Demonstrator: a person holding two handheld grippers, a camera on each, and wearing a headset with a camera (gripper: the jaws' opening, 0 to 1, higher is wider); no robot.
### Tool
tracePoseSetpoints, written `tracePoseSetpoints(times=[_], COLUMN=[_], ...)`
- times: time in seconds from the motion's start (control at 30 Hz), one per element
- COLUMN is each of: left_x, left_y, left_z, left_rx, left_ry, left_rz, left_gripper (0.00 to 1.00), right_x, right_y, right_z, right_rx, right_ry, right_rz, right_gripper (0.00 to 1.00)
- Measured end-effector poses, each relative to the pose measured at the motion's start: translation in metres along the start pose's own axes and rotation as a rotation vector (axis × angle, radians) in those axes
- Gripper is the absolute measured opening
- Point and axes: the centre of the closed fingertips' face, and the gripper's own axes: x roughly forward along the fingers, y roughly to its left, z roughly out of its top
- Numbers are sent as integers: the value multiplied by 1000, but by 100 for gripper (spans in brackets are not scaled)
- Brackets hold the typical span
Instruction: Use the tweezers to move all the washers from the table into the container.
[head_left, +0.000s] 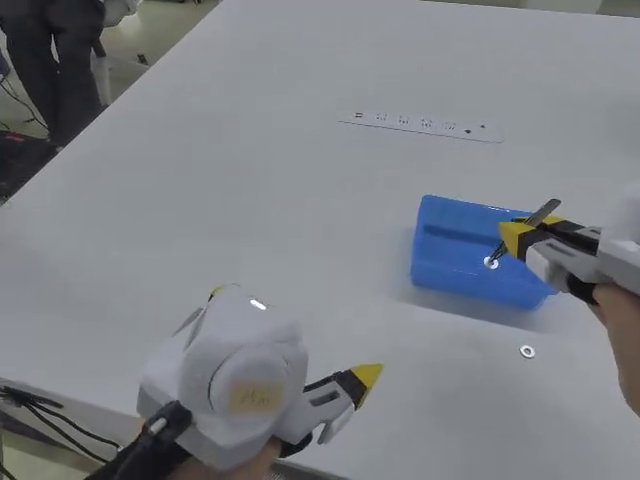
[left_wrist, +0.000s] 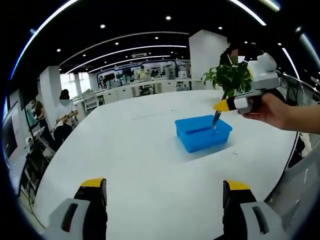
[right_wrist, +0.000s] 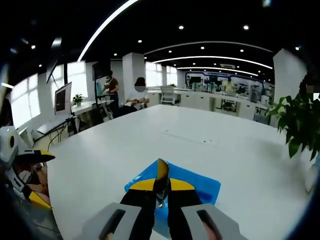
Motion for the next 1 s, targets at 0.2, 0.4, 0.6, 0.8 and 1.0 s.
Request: tracePoseSetpoints(times=[0.2,0.4,0.6,0.8,1.0], left_x=[2,4,4,3,4], left_y=[0,-2,-2,-3,-3], left_z=[-4,-8,-10,-11,-12], left_rx=[6,30,35,43,41], left_ry=[21,43,58,64,69], left_rz=[0,2,2,1,-2], left_gripper=[99,99,99,99,99], right_x=[19,27,32,34,20], right_y=[-8,-5,-7,-7,-7], right_z=[-26,-39,-39,-41,-26], right_rx=[29,49,55,53,60], right_ry=[56,82,84,92,56], right_rz=[-14,-8,-18,-21,-22], right_gripper=[4,4,4,4,5])
